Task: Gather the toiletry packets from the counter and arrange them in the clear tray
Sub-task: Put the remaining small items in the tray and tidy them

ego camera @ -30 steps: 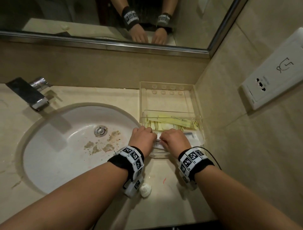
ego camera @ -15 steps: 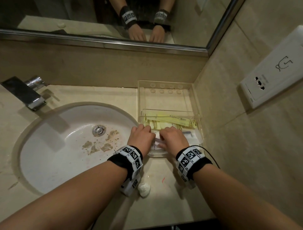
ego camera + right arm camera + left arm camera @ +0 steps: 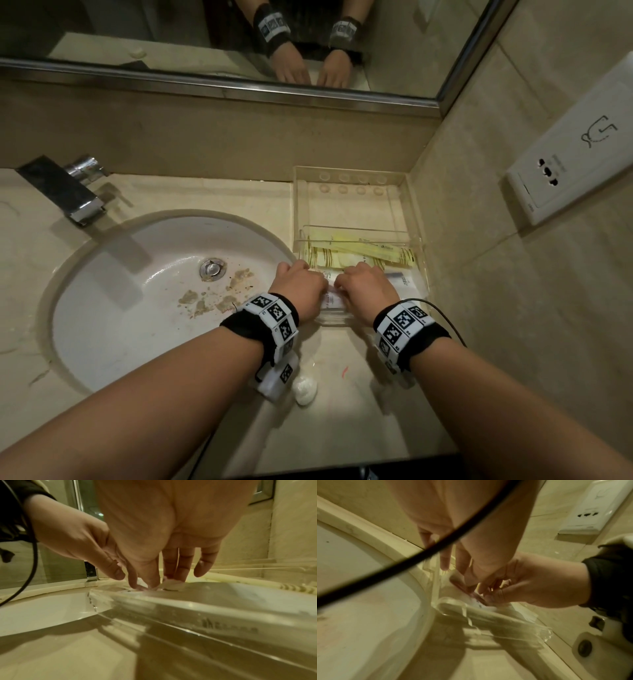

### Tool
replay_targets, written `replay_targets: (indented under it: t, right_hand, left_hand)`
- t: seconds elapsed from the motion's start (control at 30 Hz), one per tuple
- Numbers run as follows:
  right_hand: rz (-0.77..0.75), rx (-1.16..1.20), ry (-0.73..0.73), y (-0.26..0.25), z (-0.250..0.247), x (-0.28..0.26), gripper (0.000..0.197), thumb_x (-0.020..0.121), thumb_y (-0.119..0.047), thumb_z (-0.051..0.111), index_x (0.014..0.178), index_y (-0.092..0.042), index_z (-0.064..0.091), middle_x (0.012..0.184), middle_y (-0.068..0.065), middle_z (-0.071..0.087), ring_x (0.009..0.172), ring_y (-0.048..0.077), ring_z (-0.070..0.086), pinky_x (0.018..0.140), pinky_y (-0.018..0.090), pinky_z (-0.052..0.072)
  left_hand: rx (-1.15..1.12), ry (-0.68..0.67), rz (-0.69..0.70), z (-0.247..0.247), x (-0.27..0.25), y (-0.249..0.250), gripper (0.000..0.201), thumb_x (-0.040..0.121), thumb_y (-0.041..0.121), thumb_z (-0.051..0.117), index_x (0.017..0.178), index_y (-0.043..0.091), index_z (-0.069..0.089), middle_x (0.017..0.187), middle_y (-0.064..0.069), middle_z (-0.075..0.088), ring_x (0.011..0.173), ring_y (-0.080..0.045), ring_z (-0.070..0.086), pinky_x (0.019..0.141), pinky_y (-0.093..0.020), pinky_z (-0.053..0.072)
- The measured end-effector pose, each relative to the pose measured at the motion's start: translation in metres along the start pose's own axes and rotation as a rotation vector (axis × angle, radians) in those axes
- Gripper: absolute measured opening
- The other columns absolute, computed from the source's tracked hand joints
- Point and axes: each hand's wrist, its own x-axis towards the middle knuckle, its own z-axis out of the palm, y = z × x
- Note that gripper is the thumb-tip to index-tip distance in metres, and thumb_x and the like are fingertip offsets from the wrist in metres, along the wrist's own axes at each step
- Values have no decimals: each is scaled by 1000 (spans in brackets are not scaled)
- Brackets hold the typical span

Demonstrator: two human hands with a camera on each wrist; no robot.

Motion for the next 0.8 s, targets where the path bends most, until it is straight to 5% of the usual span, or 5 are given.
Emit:
replay_targets:
  t: [0.27,0.37,0.53,0.67,0.8]
  right_hand:
    - [-48,175,219,-29,-6,-31,12,89,-23,55,90,-15,64,86,1,63,82,20,54,79,35,47]
    - [-62,314,76,-43,-5,-53,16,91,-32,55,96,-20,63,91,-4,64,83,12,55,80,28,51]
    - [-167,282,-170,-63,18,-77,44,76,-46,70,113,-24,59,109,-6,57,99,11,48,84,26,43]
    - [-171,203,-229,-78,31,-82,63,69,-49,76,124,-26,53,120,-4,51,108,15,43,89,31,39]
    - [-152,127,-240,-89,35,-82,62,72,-44,75,125,-25,52,123,-2,49,112,19,42,92,34,36]
  left_hand:
    - [-90,147,18,-17,-22,-10,30,93,22,48,121,25,58,125,2,60,117,-21,44,97,-39,30]
    - [-137,158,22,-18,-35,-14,30,94,22,46,121,24,58,123,2,62,116,-21,46,99,-40,31]
    - [-159,136,21,-18,-57,-22,32,95,21,43,123,22,58,120,1,64,114,-23,49,98,-40,34]
    - [-179,130,10,-17,-69,-32,32,94,22,44,123,22,58,117,1,65,112,-23,50,99,-41,38]
    - [-170,124,-4,-16,-76,-38,32,94,24,43,123,23,57,114,1,66,111,-24,51,98,-40,36]
